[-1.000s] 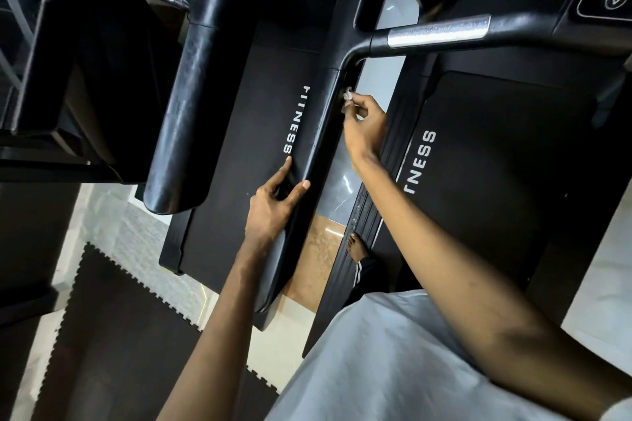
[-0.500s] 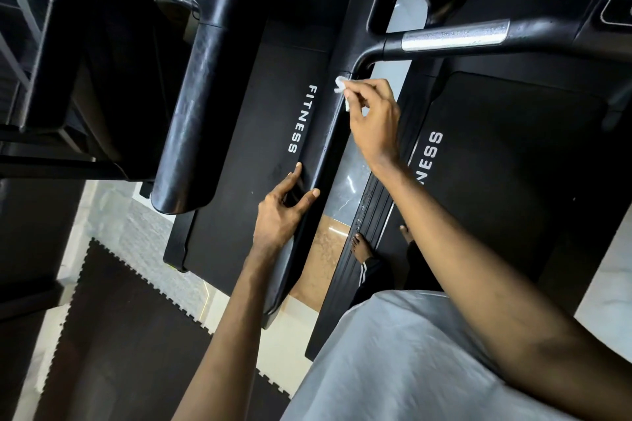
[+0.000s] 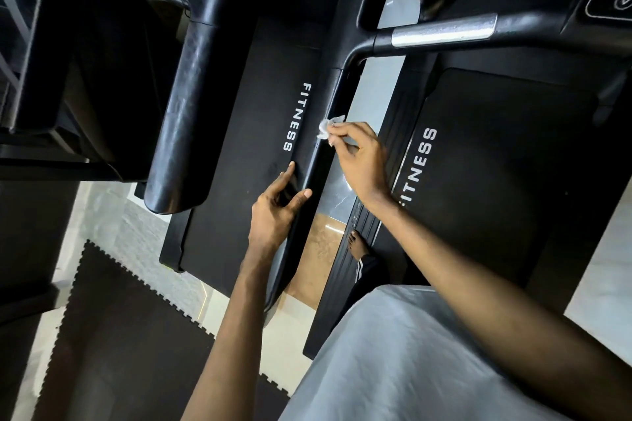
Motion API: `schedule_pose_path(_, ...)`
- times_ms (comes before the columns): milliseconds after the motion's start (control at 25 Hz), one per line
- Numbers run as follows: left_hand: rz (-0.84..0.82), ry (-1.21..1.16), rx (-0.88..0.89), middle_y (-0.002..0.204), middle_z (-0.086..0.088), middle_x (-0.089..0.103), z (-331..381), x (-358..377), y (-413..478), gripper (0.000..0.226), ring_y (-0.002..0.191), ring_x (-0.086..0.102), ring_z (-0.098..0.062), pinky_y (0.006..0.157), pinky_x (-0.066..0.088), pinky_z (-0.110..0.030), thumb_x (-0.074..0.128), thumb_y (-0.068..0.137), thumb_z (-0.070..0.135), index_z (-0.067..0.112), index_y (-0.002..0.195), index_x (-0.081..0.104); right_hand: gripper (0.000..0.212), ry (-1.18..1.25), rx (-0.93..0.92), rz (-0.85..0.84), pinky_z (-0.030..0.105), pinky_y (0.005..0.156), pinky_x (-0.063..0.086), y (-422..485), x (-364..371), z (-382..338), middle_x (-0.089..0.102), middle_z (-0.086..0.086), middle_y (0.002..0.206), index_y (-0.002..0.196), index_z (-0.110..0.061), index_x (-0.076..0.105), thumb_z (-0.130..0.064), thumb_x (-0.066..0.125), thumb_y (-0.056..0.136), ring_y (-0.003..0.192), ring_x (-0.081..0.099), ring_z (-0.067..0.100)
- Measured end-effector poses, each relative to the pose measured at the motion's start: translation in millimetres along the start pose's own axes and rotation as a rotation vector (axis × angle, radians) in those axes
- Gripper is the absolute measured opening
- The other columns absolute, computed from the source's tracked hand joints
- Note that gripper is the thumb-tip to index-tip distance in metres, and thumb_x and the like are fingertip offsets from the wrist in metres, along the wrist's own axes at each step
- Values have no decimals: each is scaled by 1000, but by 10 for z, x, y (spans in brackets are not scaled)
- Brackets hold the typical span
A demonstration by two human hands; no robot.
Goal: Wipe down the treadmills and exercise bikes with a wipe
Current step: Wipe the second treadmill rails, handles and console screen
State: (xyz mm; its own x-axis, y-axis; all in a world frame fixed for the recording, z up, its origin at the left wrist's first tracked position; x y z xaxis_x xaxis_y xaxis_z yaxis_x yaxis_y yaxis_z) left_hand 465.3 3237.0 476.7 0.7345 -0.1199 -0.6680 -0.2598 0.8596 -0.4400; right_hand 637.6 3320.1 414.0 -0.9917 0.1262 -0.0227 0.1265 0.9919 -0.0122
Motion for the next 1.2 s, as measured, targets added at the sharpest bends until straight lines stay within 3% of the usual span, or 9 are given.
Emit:
schedule_pose_path(80, 0, -6, 2, 146, 9, 54, -6, -1, 3, 64, 136, 47, -3, 117, 38, -37, 75, 79, 59, 60, 137, 47, 15, 191, 241, 93, 42, 84, 60, 94, 60, 90, 74, -6, 95, 98, -18, 74, -7, 69, 89, 89, 72, 13)
schedule_pose_path(200, 8, -1, 11, 145, 11, 55, 19, 4, -16, 63, 135, 47, -1, 117, 37, -34, 76, 81, 55, 58, 137, 48, 18, 321, 513, 211, 34, 82, 59, 390, 83, 269, 74, -1, 85, 97, -11, 73, 4, 68, 88, 76, 70, 10)
schedule_pose_path(400, 2, 4, 4, 146, 12, 54, 44, 8, -30, 61, 136, 46, -1, 118, 36, -33, 76, 83, 53, 58, 137, 48, 17, 216, 679, 206, 45, 83, 59, 234, 215, 399, 75, 6, 85, 86, -21, 70, -4, 69, 86, 76, 70, 19)
schedule_pose_path(520, 17, 24, 16, 146, 12, 54, 34, 12, -30, 61, 135, 47, -1, 117, 38, -35, 74, 83, 55, 59, 137, 46, 17, 288, 621, 28, 31, 78, 59, -207, 190, 152, 72, 7, 82, 87, -20, 67, -2, 66, 90, 72, 68, 15)
schedule_pose_path(640, 38, 46, 16, 146, 11, 54, 36, 40, -44, 60, 135, 46, 0, 117, 37, -34, 72, 84, 56, 60, 138, 45, 15, 299, 611, 124, 23, 70, 55, -38, 173, 205, 71, 6, 85, 95, -12, 68, 2, 65, 90, 68, 65, 10)
schedule_pose_path(840, 34, 135, 45, 151, 6, 49, -23, 45, -249, 66, 141, 41, -6, 118, 33, -29, 70, 91, 46, 48, 149, 39, 20, 217, 571, 259, 41, 81, 60, 237, 222, 194, 72, 2, 91, 97, -18, 68, -1, 64, 88, 82, 69, 20)
schedule_pose_path(960, 52, 224, 41, 154, 3, 45, -115, 71, -391, 67, 141, 40, -10, 113, 32, -22, 66, 94, 46, 47, 152, 33, 17, 146, 349, 168, 26, 78, 58, -41, 170, -17, 71, 4, 98, 97, -19, 65, -4, 63, 90, 88, 68, 19)
schedule_pose_path(1120, 80, 170, 30, 153, 4, 46, -129, 101, -402, 65, 139, 41, -7, 113, 34, -22, 65, 94, 44, 48, 151, 34, 12, 98, 166, 201, 40, 77, 60, 128, 95, -79, 70, -2, 105, 100, -15, 69, -10, 62, 92, 90, 67, 11)
schedule_pose_path(1200, 77, 167, 28, 153, 4, 45, -126, 88, -406, 65, 139, 41, -5, 109, 31, -14, 67, 94, 43, 47, 151, 36, 12, -40, 42, 171, 37, 75, 59, 134, 60, -141, 65, -1, 104, 101, -13, 71, -11, 63, 93, 88, 65, 9)
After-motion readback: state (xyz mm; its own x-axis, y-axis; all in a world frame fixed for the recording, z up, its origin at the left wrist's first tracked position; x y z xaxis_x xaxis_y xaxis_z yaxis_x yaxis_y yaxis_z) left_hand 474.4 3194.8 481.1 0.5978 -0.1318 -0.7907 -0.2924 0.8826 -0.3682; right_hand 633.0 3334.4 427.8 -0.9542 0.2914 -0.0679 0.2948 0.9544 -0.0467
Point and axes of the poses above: each hand's wrist, its own y-axis towards the middle knuckle, its own x-axis out of the palm, z = x × y, the point moved 2 cm from there along y, towards the middle knuckle
